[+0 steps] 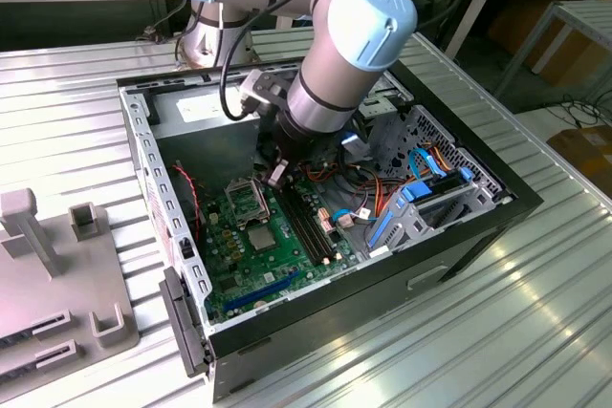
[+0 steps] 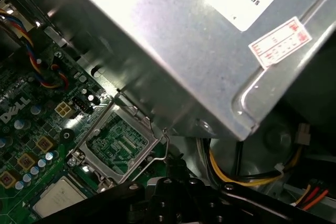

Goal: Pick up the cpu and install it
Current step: 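Close the cpu cover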

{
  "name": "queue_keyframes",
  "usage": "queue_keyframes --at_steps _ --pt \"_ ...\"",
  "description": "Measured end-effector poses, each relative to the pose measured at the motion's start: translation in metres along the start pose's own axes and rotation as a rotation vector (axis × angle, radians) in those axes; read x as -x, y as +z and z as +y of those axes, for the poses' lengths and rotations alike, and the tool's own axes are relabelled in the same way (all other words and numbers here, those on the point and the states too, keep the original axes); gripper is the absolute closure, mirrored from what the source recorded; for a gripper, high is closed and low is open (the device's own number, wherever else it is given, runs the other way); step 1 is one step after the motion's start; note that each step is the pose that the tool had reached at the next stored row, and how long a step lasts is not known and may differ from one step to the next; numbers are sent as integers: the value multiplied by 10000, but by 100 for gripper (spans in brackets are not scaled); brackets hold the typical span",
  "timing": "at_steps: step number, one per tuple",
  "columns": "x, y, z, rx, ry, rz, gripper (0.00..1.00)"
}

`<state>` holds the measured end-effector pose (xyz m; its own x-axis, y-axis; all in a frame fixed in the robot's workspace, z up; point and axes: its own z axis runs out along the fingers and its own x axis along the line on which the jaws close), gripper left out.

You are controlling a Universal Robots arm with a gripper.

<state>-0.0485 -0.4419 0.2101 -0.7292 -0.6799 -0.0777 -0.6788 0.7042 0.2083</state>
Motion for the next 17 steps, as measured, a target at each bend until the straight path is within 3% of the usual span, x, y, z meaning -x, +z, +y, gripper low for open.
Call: queue_keyframes --at_steps 6,17 --pt "21 11 30 1 1 -2 89" --pt "-4 33 50 0 4 -1 89"
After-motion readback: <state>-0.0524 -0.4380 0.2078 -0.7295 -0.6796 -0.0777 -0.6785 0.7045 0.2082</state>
